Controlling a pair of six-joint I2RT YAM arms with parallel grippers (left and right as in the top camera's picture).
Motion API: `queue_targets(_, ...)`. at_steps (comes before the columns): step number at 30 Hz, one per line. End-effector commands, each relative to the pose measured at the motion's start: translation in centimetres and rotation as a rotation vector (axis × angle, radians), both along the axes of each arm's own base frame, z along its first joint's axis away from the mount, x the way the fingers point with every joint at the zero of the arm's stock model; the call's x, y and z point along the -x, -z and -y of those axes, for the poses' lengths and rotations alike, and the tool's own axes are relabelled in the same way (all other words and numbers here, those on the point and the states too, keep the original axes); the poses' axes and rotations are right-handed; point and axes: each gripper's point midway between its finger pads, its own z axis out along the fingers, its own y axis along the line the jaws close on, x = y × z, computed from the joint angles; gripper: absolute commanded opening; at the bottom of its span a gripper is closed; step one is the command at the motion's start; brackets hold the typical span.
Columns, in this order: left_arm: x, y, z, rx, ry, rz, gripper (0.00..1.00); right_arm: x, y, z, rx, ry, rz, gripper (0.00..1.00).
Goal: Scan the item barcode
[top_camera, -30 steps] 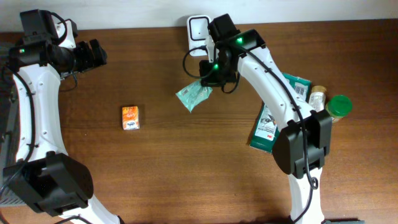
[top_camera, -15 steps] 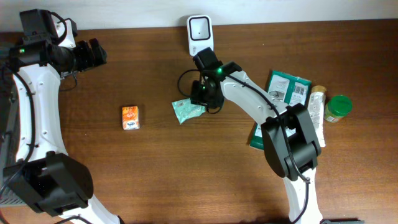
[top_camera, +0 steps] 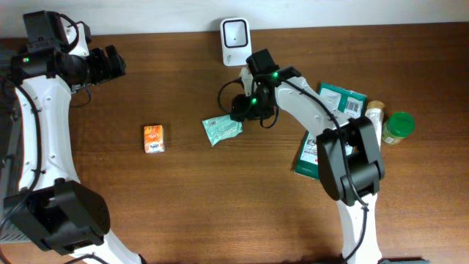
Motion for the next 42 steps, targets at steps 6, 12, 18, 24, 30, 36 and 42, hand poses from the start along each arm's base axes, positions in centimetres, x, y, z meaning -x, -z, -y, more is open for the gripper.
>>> queue_targets(6, 0.0, 0.7, -0.1, 0.001, -0.009, -0.017, 0.99, 0.8, 1.8, -1.3, -0.062, -0.058, -0.047, 0.41)
queue_targets(12, 0.0, 0.7, -0.1, 0.001, -0.009, -0.017, 0.99, 1.3, 3.5, -2.1, -0.108, -0.070, -0.094, 0.31)
queue_targets(18, 0.0, 0.7, -0.2, 0.001, -0.009, -0.017, 0.99, 1.2, 3.1, -2.0, -0.135, -0.067, -0.101, 0.04)
queue_targets(24, 0.0, 0.7, -0.2, 0.001, -0.009, -0.016, 0.99, 0.9, -2.8, -1.4, -0.302, -0.099, -0.074, 0.04)
queue_targets(30, 0.1, 0.8, -0.1, 0.002, -0.009, -0.021, 0.99, 1.2, -12.4, 1.7, -0.382, -0.065, 0.026, 0.04)
queue_targets(36, 0.1, 0.8, -0.1, 0.002, -0.009, -0.021, 0.99, 3.0, -22.1, 4.9, -0.426, 0.042, 0.141, 0.04)
queue_targets(42, 0.1, 0.8, -0.1, 0.002, -0.009, -0.021, 0.99, 6.2, -26.5, 6.7, -0.416, 0.094, 0.176, 0.04)
